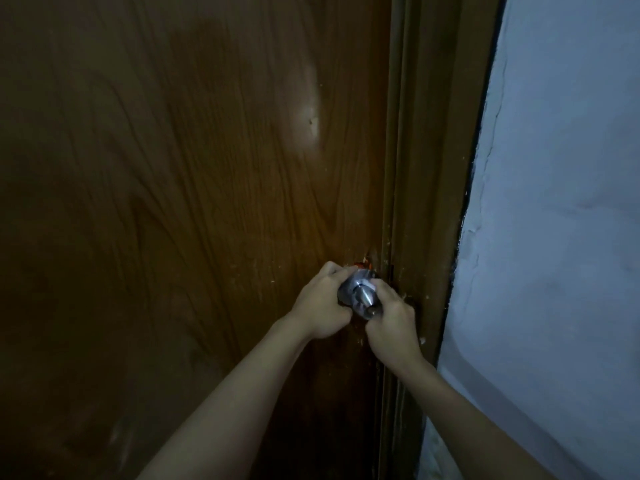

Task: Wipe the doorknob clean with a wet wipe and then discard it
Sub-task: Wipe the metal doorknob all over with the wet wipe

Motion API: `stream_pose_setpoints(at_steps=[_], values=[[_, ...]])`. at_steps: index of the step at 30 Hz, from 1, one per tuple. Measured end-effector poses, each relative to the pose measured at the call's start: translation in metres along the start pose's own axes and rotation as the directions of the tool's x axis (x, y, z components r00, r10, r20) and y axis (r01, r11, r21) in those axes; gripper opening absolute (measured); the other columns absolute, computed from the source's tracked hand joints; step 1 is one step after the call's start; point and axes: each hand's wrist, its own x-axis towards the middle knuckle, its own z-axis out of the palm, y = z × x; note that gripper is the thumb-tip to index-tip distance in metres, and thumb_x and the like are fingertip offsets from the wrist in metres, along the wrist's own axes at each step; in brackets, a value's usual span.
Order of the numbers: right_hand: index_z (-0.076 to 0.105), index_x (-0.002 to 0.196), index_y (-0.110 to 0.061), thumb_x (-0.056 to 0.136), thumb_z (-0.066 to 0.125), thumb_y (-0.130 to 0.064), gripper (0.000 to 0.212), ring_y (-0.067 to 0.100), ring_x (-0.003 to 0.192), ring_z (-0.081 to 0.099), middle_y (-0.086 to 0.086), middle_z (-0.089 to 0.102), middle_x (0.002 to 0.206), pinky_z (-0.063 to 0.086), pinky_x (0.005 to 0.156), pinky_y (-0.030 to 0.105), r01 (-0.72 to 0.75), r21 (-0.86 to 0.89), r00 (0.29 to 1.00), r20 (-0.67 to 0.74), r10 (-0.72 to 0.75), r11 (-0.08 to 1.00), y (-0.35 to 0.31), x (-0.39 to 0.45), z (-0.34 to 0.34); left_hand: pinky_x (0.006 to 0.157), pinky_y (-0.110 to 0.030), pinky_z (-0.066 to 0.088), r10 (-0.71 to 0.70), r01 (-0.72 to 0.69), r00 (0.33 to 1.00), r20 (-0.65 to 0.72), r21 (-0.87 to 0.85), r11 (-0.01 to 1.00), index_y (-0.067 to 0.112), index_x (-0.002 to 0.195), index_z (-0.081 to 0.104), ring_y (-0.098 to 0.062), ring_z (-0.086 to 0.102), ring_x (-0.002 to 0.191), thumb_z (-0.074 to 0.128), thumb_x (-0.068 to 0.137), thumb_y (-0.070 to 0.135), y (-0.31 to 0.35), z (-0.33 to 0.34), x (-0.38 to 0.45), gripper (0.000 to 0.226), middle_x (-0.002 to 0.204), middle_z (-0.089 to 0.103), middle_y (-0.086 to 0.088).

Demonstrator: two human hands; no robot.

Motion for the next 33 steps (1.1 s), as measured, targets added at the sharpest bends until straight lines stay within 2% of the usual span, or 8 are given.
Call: stream_pose_setpoints(at_steps=[3, 5, 12, 16, 20, 23, 29, 33], values=[[0.061, 0.112, -0.017, 0.088, 0.047, -0.001, 0.032, 0.016, 0.087, 0.059, 0.005, 0.066, 0.095, 0.043, 0.070, 0.021, -0.209, 0.204, 0.978, 0.070, 0.199, 0.956, -0.006, 0.000, -0.007, 0.096, -0.025, 0.039, -0.001, 0.001, 1.000, 0.002, 0.003, 1.000, 0.015, 0.138, 0.036, -0.015, 0.046, 0.109, 0.060, 0.078, 0.005, 0.001, -0.001, 0.000, 0.065, 0.109, 0.039, 0.006], [0.068, 0.092, -0.019, 0.083, 0.043, 0.008, 0.038, 0.016, 0.074, 0.056, 0.007, 0.065, 0.081, 0.041, 0.062, 0.023, -0.406, 0.484, 0.914, 0.204, 0.350, 0.776, -0.011, 0.001, -0.015, 0.095, -0.024, 0.037, -0.001, 0.001, 1.000, 0.003, 0.004, 1.000, 0.015, 0.138, 0.035, -0.015, 0.045, 0.110, 0.060, 0.079, 0.006, 0.002, -0.002, 0.000, 0.065, 0.109, 0.038, 0.006], [0.059, 0.105, 0.008, 0.065, 0.039, 0.015, 0.046, 0.031, 0.102, 0.060, 0.025, 0.062, 0.110, 0.049, 0.077, 0.033, -0.735, 0.652, 0.646, 0.592, 0.483, 0.184, -0.005, 0.003, -0.034, 0.103, -0.031, 0.040, -0.017, 0.018, 0.999, 0.041, -0.037, 0.999, 0.015, 0.138, 0.035, -0.016, 0.044, 0.116, 0.068, 0.075, 0.010, 0.003, -0.007, 0.000, 0.072, 0.113, 0.038, 0.006], [0.061, 0.083, -0.003, 0.081, 0.044, 0.010, 0.022, 0.021, 0.079, 0.056, 0.014, 0.060, 0.089, 0.044, 0.067, 0.028, -0.620, 0.460, 0.785, 0.366, 0.500, 0.636, -0.013, 0.006, -0.031, 0.102, -0.028, 0.039, -0.030, 0.032, 0.999, 0.038, -0.043, 0.999, 0.015, 0.138, 0.036, -0.015, 0.044, 0.116, 0.062, 0.076, 0.003, 0.001, -0.007, 0.001, 0.069, 0.114, 0.039, 0.006], [0.051, 0.124, -0.010, 0.088, 0.045, 0.001, 0.039, 0.020, 0.082, 0.063, 0.013, 0.066, 0.103, 0.051, 0.066, 0.026, -0.261, 0.057, 0.959, 0.131, 0.252, 0.964, -0.020, -0.012, -0.017, 0.102, -0.029, 0.040, -0.026, 0.027, 0.999, 0.028, -0.043, 0.999, 0.016, 0.138, 0.037, -0.015, 0.044, 0.116, 0.060, 0.077, 0.002, -0.001, -0.007, 0.001, 0.067, 0.116, 0.041, 0.004], [0.021, 0.143, -0.009, 0.086, 0.046, 0.007, 0.065, 0.023, 0.124, 0.050, 0.016, 0.037, 0.146, 0.033, 0.101, 0.018, 0.019, -0.255, 0.998, 0.057, -0.005, 0.967, -0.005, -0.035, -0.004, 0.101, -0.034, 0.042, -0.018, 0.019, 1.000, 0.024, -0.026, 0.999, 0.015, 0.138, 0.037, -0.016, 0.044, 0.117, 0.060, 0.077, 0.002, -0.001, -0.006, 0.000, 0.067, 0.119, 0.041, 0.002], [0.026, 0.141, -0.007, 0.086, 0.043, 0.008, 0.059, 0.019, 0.140, 0.024, 0.011, 0.030, 0.151, 0.011, 0.113, 0.024, 0.162, -0.277, 0.982, 0.140, -0.127, 0.947, -0.006, -0.003, -0.010, 0.099, -0.026, 0.039, -0.036, 0.036, 0.999, 0.003, -0.046, 0.998, 0.017, 0.136, 0.038, -0.014, 0.044, 0.117, 0.061, 0.079, 0.004, 0.003, -0.007, 0.000, 0.063, 0.113, 0.039, 0.008], [0.044, 0.129, 0.004, 0.063, 0.064, 0.019, 0.070, 0.035, 0.127, 0.044, 0.023, 0.050, 0.134, 0.041, 0.099, 0.047, 0.319, -0.384, 0.948, 0.148, -0.283, 0.867, 0.009, -0.020, -0.007, 0.103, -0.032, 0.040, -0.017, 0.017, 1.000, 0.002, -0.023, 1.000, 0.014, 0.137, 0.038, -0.016, 0.044, 0.117, 0.060, 0.080, 0.005, 0.005, -0.004, -0.002, 0.062, 0.118, 0.042, 0.002]])
